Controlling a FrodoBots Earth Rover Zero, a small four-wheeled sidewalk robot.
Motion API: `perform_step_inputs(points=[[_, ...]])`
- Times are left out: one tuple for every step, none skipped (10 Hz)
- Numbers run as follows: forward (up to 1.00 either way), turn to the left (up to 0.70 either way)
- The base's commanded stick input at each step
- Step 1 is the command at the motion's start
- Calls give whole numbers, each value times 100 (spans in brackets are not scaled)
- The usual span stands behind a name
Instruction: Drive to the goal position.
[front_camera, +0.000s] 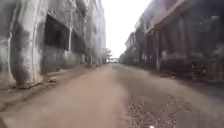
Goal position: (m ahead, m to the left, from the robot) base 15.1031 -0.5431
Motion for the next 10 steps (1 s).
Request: perform_step_inputs(points=[[100, 0], [100, 0], [100, 0], [100, 0], [100, 0], [100, 0], [100, 0], [100, 0], [100, 0], [100, 0]])
